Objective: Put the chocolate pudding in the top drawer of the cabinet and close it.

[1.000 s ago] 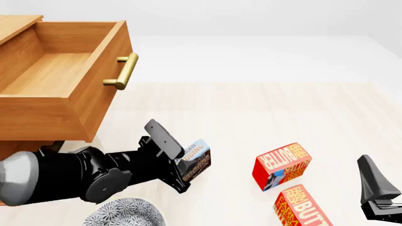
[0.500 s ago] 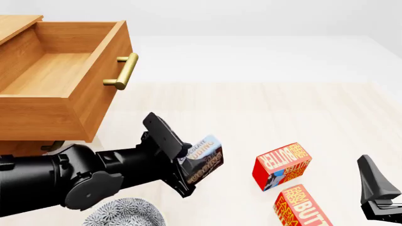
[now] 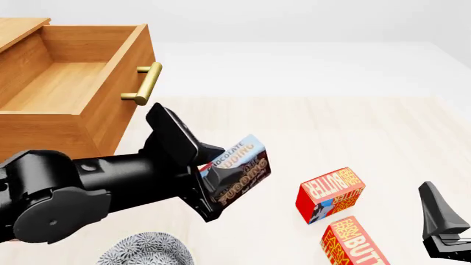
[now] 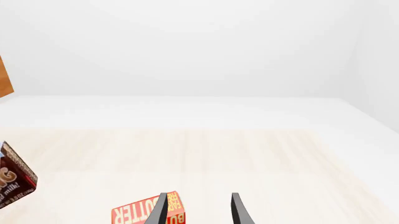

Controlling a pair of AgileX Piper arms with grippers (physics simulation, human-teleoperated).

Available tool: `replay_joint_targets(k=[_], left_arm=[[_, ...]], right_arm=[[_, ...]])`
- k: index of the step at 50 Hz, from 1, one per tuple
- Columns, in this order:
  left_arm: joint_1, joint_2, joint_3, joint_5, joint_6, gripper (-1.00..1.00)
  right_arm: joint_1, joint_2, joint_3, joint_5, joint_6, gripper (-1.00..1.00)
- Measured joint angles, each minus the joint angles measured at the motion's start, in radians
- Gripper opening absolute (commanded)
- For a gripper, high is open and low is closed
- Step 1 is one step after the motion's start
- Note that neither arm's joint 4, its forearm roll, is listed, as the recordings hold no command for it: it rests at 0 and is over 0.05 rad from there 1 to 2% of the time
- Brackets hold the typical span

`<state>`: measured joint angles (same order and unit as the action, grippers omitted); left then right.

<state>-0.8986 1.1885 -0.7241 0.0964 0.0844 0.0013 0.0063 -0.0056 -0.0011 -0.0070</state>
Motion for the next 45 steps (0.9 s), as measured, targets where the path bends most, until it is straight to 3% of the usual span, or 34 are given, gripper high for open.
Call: replay_joint_targets(k=[45], left_arm=[[0.024, -0.197, -0.152, 0.228, 0.12, -1.0]], right_arm=[[0.0, 0.0, 0.0, 0.0, 0.0, 1.0]])
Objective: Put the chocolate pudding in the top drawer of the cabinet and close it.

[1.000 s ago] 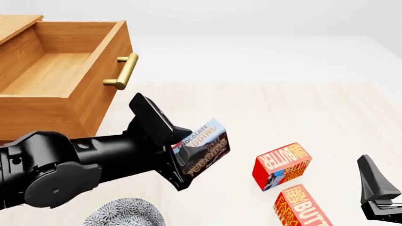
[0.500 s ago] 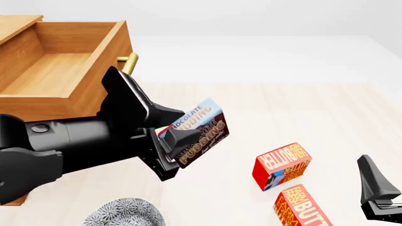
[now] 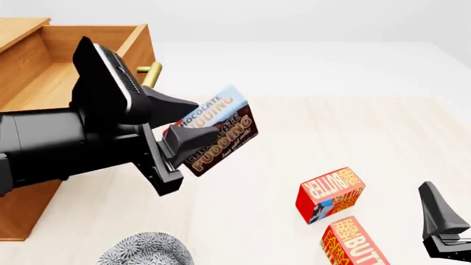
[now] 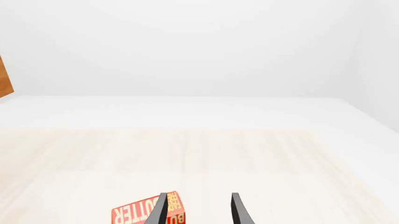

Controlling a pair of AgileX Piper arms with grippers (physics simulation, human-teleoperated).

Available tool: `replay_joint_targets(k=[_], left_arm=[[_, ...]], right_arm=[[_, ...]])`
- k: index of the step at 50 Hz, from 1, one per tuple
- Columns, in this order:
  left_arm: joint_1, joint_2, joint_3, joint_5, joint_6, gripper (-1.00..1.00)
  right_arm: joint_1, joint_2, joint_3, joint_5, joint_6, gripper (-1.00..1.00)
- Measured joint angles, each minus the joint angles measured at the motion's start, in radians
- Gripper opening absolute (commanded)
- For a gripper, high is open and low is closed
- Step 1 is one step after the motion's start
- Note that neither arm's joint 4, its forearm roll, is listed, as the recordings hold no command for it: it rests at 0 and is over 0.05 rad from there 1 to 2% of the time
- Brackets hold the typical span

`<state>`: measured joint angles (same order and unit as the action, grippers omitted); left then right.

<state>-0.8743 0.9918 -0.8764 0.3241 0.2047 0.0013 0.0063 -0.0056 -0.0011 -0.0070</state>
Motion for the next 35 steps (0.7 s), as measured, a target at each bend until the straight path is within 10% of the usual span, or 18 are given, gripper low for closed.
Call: replay_joint_targets(k=[35], left_arm=[[0.054, -0.11, -0.09, 0.103, 0.111, -1.0]], right_arm=[[0.0, 0.0, 0.0, 0.0, 0.0, 1.0]])
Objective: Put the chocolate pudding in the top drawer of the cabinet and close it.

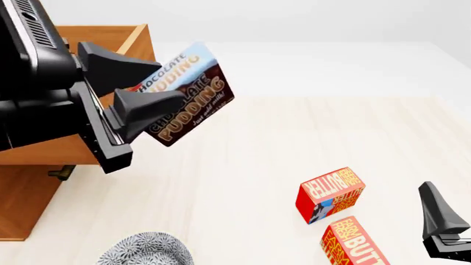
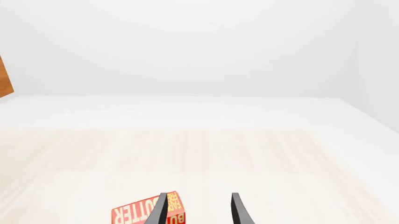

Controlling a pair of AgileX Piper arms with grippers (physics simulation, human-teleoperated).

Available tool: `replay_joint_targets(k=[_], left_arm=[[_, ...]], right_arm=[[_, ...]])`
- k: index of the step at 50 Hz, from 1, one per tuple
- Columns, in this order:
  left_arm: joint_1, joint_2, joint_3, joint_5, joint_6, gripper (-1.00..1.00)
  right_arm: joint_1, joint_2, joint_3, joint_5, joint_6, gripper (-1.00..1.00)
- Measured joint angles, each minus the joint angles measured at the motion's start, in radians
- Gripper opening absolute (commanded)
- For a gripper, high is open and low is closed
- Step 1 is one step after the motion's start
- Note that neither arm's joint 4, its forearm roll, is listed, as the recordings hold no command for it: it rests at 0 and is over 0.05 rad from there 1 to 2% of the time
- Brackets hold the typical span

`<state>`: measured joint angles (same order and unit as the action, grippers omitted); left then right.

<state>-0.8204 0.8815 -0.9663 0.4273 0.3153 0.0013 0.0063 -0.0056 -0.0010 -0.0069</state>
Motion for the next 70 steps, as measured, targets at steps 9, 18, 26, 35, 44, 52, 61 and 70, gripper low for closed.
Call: replay_joint_targets(k=[9, 18, 26, 35, 44, 52, 61, 70], left_arm=[[0.02, -0.028, -0.015, 0.019, 0.009, -1.0], [0.029, -0.049, -0.024, 0.029, 0.016, -1.0], [0.036, -0.063, -0.042, 0.04, 0.022, -1.0], [0.057, -0.079, -0.051, 0.051, 0.027, -1.0], [0.087, -0.099, -0.065, 0.068, 0.035, -1.0], [0.121, -0.12, -0.075, 0.085, 0.046, -1.0], [0.163, -0.144, -0.086, 0.102, 0.054, -1.0], [0.218, -0.17, -0.094, 0.123, 0.058, -1.0]], right_arm=[[0.0, 0.0, 0.0, 0.0, 0.0, 1.0], [0.0, 0.0, 0.0, 0.0, 0.0, 1.0], [0.0, 0.0, 0.0, 0.0, 0.0, 1.0], [0.0, 0.0, 0.0, 0.0, 0.0, 1.0], [0.0, 0.0, 0.0, 0.0, 0.0, 1.0], [0.0, 0.0, 0.0, 0.0, 0.0, 1.0], [0.0, 0.0, 0.0, 0.0, 0.0, 1.0], [0.0, 0.0, 0.0, 0.0, 0.0, 1.0]])
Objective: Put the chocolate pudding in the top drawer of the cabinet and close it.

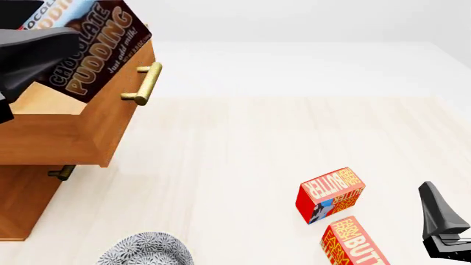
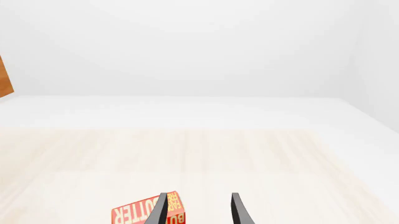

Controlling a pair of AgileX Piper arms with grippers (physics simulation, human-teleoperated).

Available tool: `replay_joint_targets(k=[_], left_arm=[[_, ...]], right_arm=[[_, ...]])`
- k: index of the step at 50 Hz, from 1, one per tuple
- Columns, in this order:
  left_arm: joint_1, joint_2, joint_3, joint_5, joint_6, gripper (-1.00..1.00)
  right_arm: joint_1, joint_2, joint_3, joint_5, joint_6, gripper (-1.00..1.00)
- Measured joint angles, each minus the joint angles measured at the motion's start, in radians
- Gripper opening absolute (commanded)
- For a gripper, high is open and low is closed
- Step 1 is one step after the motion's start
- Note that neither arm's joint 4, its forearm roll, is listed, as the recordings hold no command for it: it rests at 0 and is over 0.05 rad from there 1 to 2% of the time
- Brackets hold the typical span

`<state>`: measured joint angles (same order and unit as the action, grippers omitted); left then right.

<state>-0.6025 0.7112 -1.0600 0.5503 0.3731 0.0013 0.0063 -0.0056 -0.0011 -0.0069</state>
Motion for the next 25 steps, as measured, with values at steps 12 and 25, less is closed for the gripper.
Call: replay_joint_targets(k=[12, 25], left_arm=[[0.072, -0.015, 0.008, 0.002, -0.004, -1.0], [0.15, -0.008, 0.054, -0.036, -0.003, -1.0]], right_arm=[[0.0, 0.0, 0.0, 0.0, 0.0, 1.0], [0.0, 0.0, 0.0, 0.0, 0.0, 1.0]])
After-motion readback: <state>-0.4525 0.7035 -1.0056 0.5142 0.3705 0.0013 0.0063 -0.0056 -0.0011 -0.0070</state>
